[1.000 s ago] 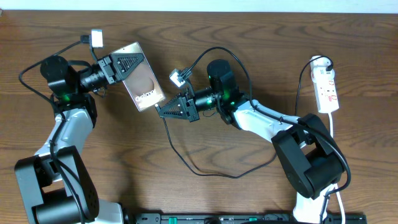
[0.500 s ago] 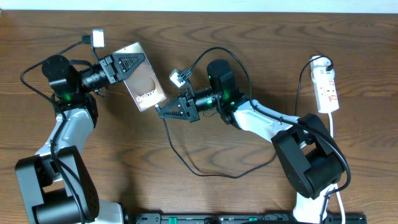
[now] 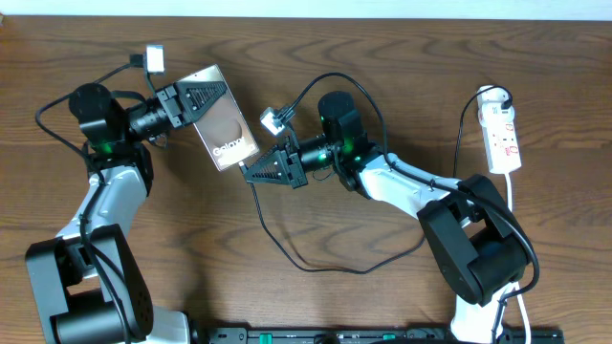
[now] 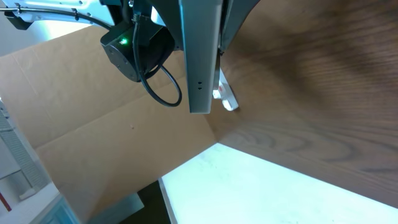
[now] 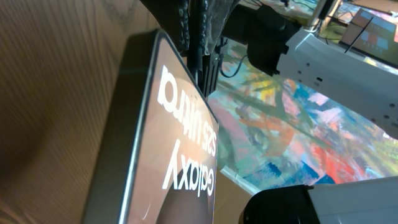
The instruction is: Plug charger to phone and switch on socket
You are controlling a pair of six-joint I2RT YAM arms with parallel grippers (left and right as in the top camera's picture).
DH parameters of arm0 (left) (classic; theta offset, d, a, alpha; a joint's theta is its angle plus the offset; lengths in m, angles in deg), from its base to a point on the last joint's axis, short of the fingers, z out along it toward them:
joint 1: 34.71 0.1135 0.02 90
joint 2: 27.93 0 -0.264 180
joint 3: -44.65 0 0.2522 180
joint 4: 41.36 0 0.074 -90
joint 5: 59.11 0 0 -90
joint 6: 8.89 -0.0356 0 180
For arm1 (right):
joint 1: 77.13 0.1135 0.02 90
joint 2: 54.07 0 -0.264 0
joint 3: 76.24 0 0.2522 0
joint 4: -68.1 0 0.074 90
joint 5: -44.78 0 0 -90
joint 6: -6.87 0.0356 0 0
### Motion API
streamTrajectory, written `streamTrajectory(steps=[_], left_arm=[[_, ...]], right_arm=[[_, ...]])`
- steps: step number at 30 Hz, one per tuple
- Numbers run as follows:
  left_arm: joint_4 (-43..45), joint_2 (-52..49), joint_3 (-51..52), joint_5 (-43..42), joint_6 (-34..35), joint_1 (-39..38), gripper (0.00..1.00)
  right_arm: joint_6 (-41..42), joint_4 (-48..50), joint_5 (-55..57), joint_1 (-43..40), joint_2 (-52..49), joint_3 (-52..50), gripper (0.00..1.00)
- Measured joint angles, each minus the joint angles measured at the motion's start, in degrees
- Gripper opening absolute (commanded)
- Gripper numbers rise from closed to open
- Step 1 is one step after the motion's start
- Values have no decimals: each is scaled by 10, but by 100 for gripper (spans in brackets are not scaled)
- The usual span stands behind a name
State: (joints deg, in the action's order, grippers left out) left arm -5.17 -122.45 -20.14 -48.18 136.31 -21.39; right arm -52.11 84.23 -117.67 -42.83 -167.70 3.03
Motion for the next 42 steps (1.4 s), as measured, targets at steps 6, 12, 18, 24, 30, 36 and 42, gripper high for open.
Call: streamTrajectory(steps=[6,12,18,24,30,36,42], left_arm=[[0,0,0,1,0,-3,7],[0,0,0,2,0,-3,7],[0,0,0,2,0,-3,8],[0,0,0,2,0,-4,8],[0,0,0,8,0,-18,8],[0,0,0,10,0,-23,8],[0,0,0,10,0,-23,7]], right_arm=[[0,0,-2,0,0,0,1],[0,0,-2,0,0,0,1],[0,0,-2,0,0,0,1],[0,0,-2,0,0,0,1],[0,0,-9,0,0,0,1],[0,2,-10,0,0,0,1],[0,2,-10,0,0,0,1]])
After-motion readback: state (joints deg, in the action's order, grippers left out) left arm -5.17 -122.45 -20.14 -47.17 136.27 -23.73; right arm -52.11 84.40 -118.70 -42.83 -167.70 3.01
